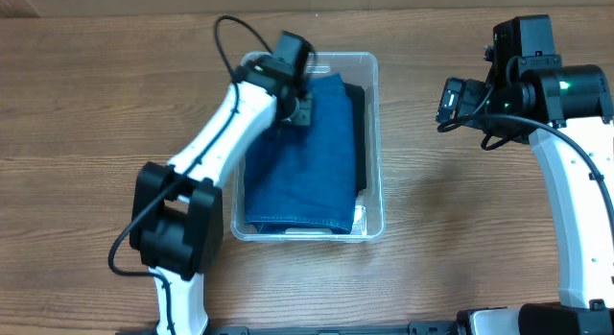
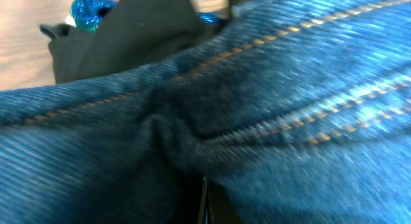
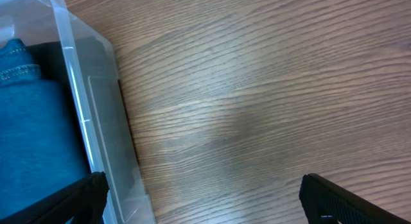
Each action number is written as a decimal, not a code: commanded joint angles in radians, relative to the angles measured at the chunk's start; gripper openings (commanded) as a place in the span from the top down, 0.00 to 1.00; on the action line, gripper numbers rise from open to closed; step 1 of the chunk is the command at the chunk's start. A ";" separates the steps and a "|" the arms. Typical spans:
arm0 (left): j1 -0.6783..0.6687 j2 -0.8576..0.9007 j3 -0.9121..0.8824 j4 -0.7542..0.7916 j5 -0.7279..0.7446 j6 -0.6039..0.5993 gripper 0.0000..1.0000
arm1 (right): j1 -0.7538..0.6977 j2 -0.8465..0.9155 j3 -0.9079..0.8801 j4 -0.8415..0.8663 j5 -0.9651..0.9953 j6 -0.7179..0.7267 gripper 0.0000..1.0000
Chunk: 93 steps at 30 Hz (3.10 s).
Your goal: Pack container
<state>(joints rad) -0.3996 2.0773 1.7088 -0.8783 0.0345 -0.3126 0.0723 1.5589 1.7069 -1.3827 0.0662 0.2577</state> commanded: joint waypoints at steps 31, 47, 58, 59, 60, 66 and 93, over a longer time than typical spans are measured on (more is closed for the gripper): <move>-0.125 -0.264 0.159 -0.034 -0.173 0.074 0.96 | -0.003 -0.003 0.001 0.009 -0.001 0.000 0.00; -0.111 0.163 0.304 -0.271 -0.015 0.126 0.96 | -0.003 -0.003 0.001 -0.004 -0.001 0.000 0.00; 0.376 -0.256 0.418 -0.446 -0.164 -0.040 0.00 | 0.105 0.058 0.001 0.367 -0.083 -0.248 0.00; 0.408 -0.247 0.418 -0.445 -0.164 -0.040 0.00 | 0.106 0.073 0.001 0.410 -0.085 -0.250 0.00; 0.433 -0.238 0.418 -0.445 -0.161 -0.041 0.00 | 0.106 0.079 0.001 0.445 -0.087 -0.250 0.00; 0.469 -0.296 0.415 -0.533 -0.130 0.035 0.00 | 0.091 -0.014 0.003 0.387 -0.106 -0.204 0.00; 0.222 -1.628 -0.721 -0.396 -0.278 0.032 0.00 | 0.090 -1.131 -0.896 0.232 0.120 -0.100 0.00</move>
<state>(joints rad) -0.1707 0.4587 0.9932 -1.2758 -0.2256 -0.2813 0.1642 0.4347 0.8043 -1.1530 0.1730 0.1528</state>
